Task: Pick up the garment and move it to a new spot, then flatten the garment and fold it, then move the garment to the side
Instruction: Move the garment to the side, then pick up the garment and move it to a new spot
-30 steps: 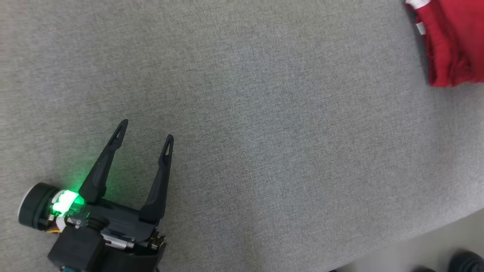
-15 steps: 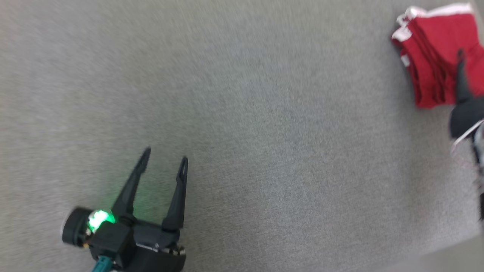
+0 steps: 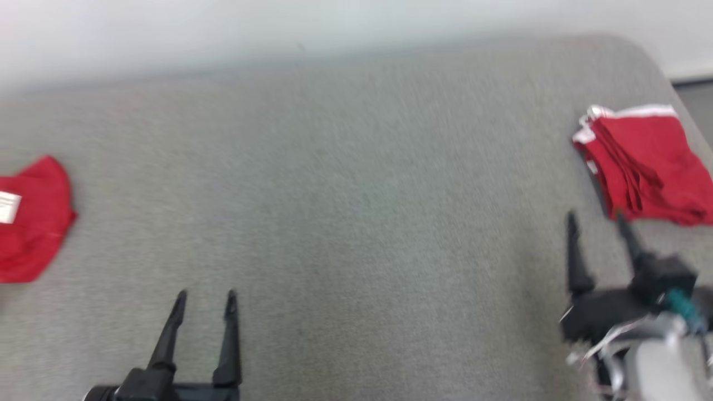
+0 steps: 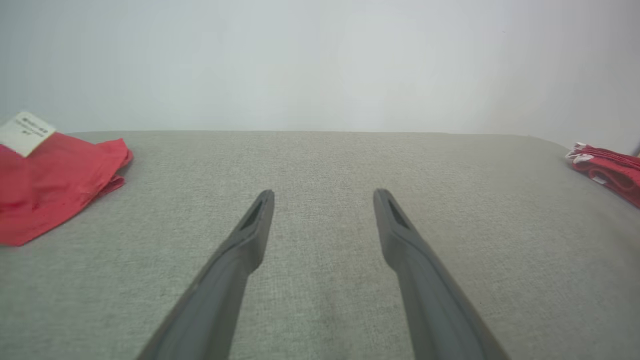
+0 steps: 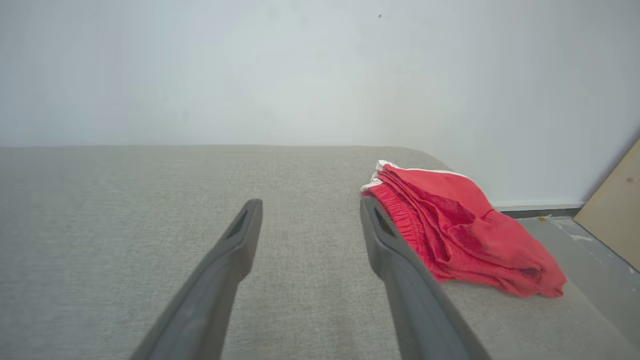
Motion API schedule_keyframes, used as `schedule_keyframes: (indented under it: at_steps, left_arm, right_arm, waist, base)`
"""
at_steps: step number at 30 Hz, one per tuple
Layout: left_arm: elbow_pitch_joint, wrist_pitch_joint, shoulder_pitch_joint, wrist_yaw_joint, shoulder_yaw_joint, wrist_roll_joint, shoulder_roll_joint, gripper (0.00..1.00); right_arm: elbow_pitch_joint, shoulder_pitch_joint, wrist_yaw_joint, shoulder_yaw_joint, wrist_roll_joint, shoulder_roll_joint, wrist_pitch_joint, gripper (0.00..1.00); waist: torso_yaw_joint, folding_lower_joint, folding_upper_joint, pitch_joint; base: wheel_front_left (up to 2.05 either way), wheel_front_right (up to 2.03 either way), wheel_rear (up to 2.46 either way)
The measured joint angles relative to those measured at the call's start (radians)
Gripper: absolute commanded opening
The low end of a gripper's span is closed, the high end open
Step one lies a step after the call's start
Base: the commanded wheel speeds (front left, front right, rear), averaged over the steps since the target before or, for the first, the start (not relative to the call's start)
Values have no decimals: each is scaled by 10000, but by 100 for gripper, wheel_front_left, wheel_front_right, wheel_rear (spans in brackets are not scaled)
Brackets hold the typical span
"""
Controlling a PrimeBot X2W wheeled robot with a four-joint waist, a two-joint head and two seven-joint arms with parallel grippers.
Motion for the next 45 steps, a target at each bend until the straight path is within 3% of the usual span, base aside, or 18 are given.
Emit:
schedule_keyframes:
  at_steps: [11, 22, 45]
  left_arm:
    - [702, 0, 500, 12, 995, -23, -213, 100]
    - [1091, 0, 708, -188, 1273, 8, -318, 100]
    - [1095, 0, 712, -217, 1254, -56, -337, 100]
  right_arm:
    - [-451, 1379, 0, 573, 802, 836, -500, 100]
    - [-107, 2025, 0, 928, 869, 957, -637, 100]
    - [276, 2067, 0, 1193, 1287, 970, -840, 100]
  waist:
    - [732, 1, 0, -1260]
    - [1013, 2, 1, -1798]
    - [962, 4, 1, -1708]
  base:
    - [0, 0, 0]
    - [0, 0, 0]
    - [0, 0, 0]
